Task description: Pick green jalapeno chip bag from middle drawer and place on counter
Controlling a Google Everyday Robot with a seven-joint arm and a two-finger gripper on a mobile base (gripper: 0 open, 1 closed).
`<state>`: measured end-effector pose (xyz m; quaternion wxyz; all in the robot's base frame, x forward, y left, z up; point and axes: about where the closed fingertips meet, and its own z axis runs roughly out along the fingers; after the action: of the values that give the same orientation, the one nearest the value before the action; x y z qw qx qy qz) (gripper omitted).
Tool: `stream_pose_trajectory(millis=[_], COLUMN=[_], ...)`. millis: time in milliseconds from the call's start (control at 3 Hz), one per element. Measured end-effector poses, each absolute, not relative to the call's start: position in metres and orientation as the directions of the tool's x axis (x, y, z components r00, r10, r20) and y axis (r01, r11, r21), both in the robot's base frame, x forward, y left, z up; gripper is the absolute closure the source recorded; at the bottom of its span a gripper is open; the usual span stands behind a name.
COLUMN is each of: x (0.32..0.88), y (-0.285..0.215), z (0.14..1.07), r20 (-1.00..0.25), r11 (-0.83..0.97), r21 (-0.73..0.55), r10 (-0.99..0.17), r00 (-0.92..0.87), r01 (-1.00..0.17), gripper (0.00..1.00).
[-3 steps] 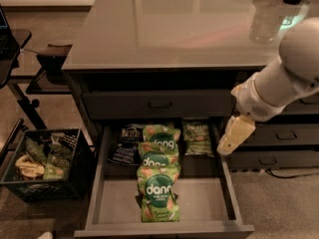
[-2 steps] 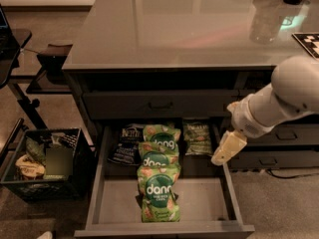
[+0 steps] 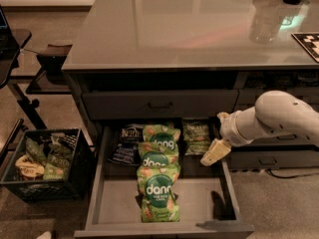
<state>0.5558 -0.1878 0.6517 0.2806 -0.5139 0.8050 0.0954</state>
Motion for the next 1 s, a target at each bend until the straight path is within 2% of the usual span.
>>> stream_pose_trajectory(millis=[333,1000], x=[0.556,0.6], y=[-0.188,-0.194], z=[0.652,0.605], r20=[-0.55,-0.569], r11=[0.454,0.504], r21=[-0.135,-0.189], r10=[-0.774,-0.755], r00=[-0.314,-0.324], r01=[-0.881,-0.843], gripper=[0.0,0.0])
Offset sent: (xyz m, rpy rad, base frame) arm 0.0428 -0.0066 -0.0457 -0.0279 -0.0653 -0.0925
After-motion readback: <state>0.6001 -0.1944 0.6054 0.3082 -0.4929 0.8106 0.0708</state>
